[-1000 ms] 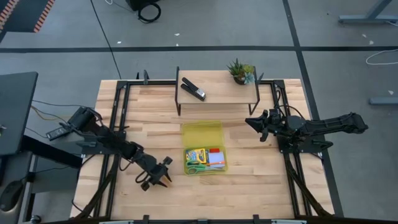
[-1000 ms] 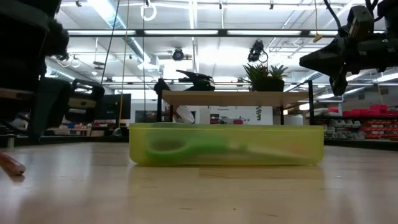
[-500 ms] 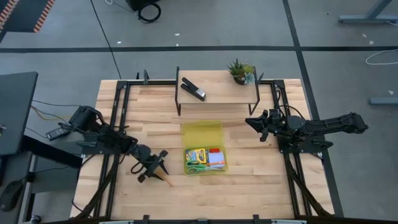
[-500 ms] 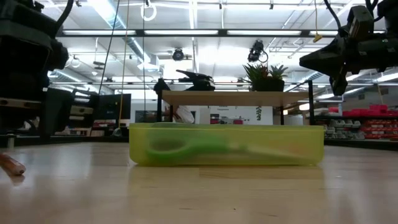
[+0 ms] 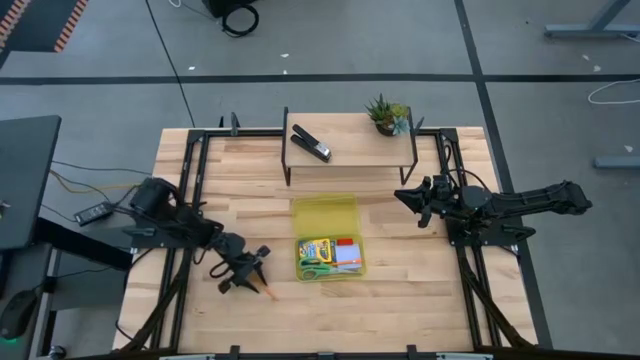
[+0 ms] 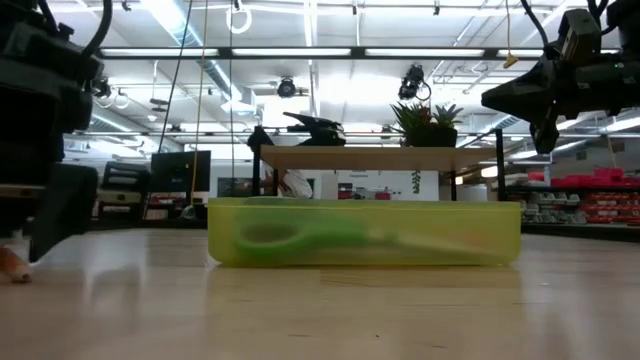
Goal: Pack school essentials
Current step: Put the yellow pencil into the yellow supply box
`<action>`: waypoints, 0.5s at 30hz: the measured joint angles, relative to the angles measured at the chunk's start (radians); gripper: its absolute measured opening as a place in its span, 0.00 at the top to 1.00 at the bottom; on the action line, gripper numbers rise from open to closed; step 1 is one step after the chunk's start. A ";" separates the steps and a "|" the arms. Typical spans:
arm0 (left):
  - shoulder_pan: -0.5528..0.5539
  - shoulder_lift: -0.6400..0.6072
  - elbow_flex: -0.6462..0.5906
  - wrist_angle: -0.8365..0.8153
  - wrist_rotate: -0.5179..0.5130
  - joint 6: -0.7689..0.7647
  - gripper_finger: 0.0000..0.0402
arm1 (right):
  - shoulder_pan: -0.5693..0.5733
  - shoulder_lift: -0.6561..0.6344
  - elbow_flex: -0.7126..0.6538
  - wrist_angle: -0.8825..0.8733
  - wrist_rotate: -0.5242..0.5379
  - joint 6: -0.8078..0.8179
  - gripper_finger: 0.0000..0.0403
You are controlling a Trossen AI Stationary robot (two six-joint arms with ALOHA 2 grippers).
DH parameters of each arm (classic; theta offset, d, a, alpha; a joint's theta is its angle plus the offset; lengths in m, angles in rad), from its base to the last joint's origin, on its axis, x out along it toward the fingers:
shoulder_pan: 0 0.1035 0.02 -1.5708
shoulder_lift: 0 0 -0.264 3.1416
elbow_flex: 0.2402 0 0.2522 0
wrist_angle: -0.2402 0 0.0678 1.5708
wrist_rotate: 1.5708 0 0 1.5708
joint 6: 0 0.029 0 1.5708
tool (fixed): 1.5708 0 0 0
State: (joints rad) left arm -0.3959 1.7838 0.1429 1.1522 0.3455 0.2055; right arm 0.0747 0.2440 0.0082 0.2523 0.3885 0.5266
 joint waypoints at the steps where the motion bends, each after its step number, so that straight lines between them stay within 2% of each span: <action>1: 0.004 0.020 0.001 0.031 0.000 -0.004 0.62 | 0.000 0.000 0.000 0.000 0.000 0.000 0.90; 7: 0.033 0.129 0.018 0.141 0.032 -0.010 0.62 | 0.000 0.000 0.000 0.000 0.000 0.000 0.90; 15: 0.047 0.221 0.057 0.200 0.074 -0.010 0.71 | 0.000 0.000 0.000 0.000 0.000 0.000 0.90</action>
State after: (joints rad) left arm -0.3489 2.0046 0.1998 1.3523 0.4194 0.1951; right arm 0.0750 0.2441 0.0082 0.2523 0.3882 0.5264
